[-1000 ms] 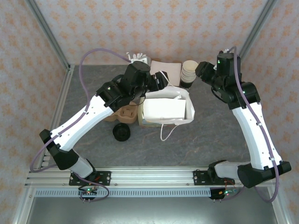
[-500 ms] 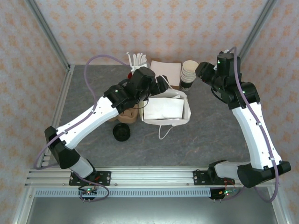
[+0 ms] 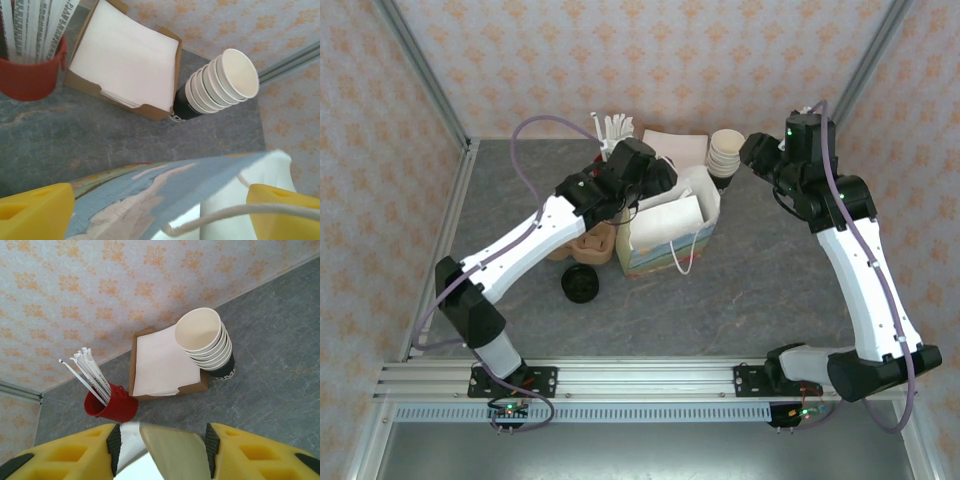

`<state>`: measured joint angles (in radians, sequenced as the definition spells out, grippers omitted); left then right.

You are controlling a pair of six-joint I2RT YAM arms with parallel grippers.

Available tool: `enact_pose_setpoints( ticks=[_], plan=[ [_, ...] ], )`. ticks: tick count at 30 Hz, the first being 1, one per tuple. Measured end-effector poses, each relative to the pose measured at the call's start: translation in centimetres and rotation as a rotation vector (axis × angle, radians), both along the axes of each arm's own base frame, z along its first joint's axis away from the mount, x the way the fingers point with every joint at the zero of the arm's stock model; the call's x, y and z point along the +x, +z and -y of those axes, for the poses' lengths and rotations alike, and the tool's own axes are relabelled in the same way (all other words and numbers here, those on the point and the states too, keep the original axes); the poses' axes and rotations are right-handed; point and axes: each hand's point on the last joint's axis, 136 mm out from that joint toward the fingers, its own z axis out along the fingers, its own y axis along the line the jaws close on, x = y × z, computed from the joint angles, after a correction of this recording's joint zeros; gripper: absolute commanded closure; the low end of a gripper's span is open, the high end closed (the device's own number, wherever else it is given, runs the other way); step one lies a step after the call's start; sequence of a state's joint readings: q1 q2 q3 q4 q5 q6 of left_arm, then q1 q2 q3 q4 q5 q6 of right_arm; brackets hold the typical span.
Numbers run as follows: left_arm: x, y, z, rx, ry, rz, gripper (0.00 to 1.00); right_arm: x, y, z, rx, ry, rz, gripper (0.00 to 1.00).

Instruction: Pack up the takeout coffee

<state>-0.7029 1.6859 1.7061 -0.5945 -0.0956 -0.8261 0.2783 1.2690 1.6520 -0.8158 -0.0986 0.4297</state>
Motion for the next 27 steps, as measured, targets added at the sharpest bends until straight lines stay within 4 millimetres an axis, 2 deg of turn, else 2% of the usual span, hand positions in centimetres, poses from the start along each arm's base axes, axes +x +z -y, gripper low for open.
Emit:
enact_pose_setpoints(
  ticks=[6,16,23,27],
  plan=[
    [0.6,-0.6,-1.0,0.042,0.006,-0.021,0.01,0.4,-1.3,-1.0,0.020,0.041,-0.033,0.51],
    [0.0,-2.2,-2.9,0.129,-0.008,-0.090,0.03,1.6,-6.1,-4.6,0.122,0.171,-0.144,0.56],
    [-1.2,-3.3,-3.0,0.166,-0.060,-0.149,0.04,1.8,-6.8,-7.2,0.145,0.248,-0.163,0.56],
    [-1.8,-3.4,-2.3,0.161,-0.128,-0.160,0.04,1.7,-6.8,-7.5,0.142,0.258,-0.161,0.56]
  ],
)
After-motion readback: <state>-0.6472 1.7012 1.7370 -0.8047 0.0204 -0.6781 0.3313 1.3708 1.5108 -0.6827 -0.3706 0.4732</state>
